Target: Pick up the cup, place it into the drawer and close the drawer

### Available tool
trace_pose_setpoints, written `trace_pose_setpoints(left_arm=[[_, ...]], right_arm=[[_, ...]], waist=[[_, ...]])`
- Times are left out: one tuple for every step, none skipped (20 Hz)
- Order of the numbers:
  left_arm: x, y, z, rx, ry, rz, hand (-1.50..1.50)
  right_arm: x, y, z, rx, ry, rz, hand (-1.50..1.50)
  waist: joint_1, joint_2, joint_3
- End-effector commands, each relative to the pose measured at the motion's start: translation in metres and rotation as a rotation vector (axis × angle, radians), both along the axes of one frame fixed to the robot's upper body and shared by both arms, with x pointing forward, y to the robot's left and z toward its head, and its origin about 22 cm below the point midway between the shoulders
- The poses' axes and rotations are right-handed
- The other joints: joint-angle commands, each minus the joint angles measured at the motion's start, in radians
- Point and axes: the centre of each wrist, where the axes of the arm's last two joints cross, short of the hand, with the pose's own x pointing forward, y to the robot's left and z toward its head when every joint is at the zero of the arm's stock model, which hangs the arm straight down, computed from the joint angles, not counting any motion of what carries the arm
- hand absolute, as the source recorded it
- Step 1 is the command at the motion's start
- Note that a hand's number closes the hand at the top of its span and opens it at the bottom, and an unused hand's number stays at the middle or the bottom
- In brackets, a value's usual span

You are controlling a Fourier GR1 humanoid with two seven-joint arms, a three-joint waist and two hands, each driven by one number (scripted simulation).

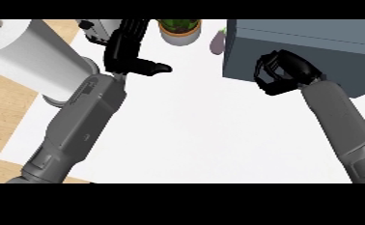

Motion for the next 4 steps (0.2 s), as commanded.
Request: trace_pose_setpoints(left_arm=[[-0.0022, 0.0013, -0.0027, -0.007, 0.001, -0.020, -1.50], [-0.0033, 0.0031, -0.0052, 0.000, 0.006, -0.006, -1.50], [-0.0036, 0.0027, -0.0050, -0.016, 0.005, -0.014, -1.50], [-0.0045, 0.0005, -0.0049, -0.007, -0.007, -0.026, -1.50]], right_arm=[[0.0312, -0.0258, 0.0898, -0.056, -0.223, -0.206, 1.50], [0.0285, -0.0301, 0.0841, -0.052, -0.205, -0.216, 1.50], [0.0278, -0.0294, 0.0832, -0.047, -0.213, -0.214, 1.50], [0.0275, -0.0312, 0.0858, -0.049, -0.210, -0.209, 1.50]], waist=[[0.039, 0.022, -0.013], [0.042, 0.021, -0.011], [0.039, 0.021, -0.012], [0.040, 0.019, -0.012]])
